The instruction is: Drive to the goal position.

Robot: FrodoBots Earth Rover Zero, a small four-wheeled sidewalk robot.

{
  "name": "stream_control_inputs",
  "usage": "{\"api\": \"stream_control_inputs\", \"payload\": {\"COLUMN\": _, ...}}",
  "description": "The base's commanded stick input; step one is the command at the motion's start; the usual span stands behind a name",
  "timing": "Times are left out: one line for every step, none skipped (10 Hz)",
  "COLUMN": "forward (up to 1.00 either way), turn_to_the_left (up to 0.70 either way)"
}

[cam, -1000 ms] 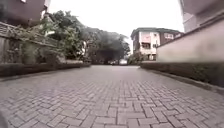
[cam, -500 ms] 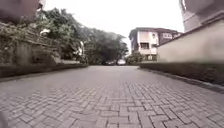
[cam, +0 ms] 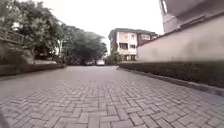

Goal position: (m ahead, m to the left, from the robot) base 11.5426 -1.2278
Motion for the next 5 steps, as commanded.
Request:
{"api": "stream_control_inputs", "payload": {"forward": 0.7, "turn_to_the_left": 0.0}}
{"api": "stream_control_inputs", "payload": {"forward": 0.7, "turn_to_the_left": 0.0}}
{"api": "stream_control_inputs", "payload": {"forward": 0.7, "turn_to_the_left": 0.0}}
{"api": "stream_control_inputs", "payload": {"forward": 0.7, "turn_to_the_left": 0.0}}
{"api": "stream_control_inputs", "payload": {"forward": 0.7, "turn_to_the_left": 0.0}}
